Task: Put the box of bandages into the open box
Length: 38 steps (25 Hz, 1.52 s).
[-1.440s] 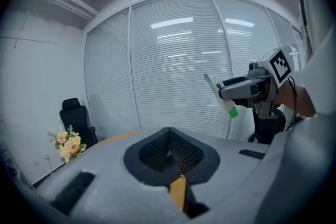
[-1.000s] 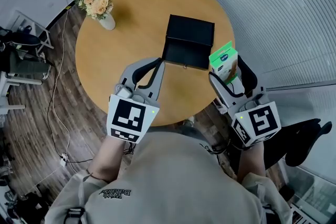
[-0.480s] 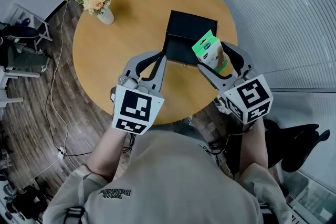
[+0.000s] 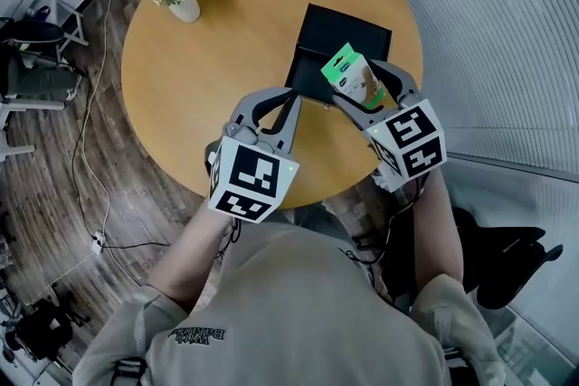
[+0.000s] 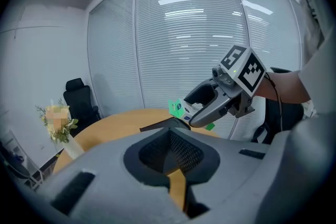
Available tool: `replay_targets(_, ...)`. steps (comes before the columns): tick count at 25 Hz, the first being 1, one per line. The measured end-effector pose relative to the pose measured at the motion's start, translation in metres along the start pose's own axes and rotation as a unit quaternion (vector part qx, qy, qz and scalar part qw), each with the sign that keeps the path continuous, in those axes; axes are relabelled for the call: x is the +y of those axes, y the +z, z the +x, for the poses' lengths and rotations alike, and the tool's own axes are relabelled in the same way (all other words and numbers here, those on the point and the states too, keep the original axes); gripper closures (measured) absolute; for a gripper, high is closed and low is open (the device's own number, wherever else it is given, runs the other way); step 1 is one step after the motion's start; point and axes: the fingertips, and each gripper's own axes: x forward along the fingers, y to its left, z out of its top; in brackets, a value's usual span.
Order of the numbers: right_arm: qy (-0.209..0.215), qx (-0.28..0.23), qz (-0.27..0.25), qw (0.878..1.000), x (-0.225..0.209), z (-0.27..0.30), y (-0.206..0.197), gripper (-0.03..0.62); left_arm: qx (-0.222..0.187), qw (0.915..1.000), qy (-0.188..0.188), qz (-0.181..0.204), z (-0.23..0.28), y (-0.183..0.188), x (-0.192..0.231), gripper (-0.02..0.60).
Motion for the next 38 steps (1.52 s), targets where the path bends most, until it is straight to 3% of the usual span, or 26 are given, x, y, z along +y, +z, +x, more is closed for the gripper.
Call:
replay_targets(8,0.028,0.065,-0.025,0.997,0.002,0.055,-0.033,0.281,0.031,0.9993,-0.007,-0.021,0.025,-0.032,0.007,0.560)
replay_targets(17,0.047,0.130,-0.011,0.990,-0.009,0.112,-0.090,0.281,0.064,0.9971,-0.019,-0.036,0.053,-0.070,0.015,0.560)
replay_targets(22,0.055,0.149,-0.017,0.987,-0.004,0.128,-0.102,0.281,0.073,0.9939,-0.040,-0.071,0.066,-0.086,0.013,0.560)
replay_targets(38,0.060,0.221,-0.069,0.971,-0.001,0.182,-0.145,0.281,0.088,0.9922,-0.047,-0.075,0.078,-0.107,0.028,0.558)
